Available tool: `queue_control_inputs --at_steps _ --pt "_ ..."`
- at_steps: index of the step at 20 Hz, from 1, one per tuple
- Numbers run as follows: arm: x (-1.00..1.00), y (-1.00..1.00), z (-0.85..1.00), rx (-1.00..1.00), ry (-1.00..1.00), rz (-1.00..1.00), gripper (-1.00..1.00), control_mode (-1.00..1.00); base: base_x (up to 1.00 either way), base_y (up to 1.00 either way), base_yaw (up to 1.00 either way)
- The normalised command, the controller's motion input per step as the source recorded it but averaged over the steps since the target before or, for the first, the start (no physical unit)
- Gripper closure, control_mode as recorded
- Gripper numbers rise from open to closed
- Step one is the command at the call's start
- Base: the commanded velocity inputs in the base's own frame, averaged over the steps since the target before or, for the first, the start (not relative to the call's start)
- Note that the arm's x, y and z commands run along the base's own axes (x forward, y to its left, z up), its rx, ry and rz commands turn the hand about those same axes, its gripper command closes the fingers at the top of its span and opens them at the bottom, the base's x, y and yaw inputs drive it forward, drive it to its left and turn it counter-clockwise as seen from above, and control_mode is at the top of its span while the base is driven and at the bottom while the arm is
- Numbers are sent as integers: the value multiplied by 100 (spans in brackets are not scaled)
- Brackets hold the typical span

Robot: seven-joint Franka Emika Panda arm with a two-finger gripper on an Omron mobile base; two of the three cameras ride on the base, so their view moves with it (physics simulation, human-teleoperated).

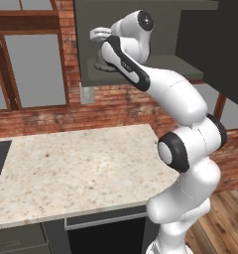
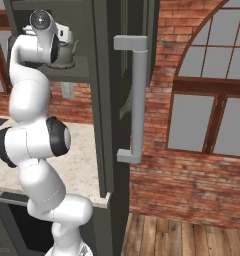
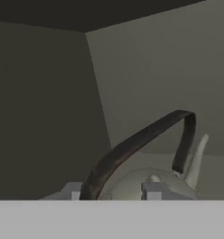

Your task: Open the cabinet, pick the kettle from the cabinet, and place it in the sink.

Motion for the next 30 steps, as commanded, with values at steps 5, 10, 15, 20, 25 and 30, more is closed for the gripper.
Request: queue_control_inputs --at_steps 5,10,15,20,25,30 --pt "-19 3 -15 12 -9 0 100 -100 0 0 0" --pt "-46 10 -17 6 -12 0 100 -100 0 0 0" --pt "-51 3 0 4 -6 1 100 -100 0 0 0" --pt "-54 -1 15 3 -2 5 100 -100 0 0 0" --pt "-59 -8 25 0 0 7 100 -100 0 0 0" --pt "-62 -17 19 0 2 10 100 -100 0 0 0"
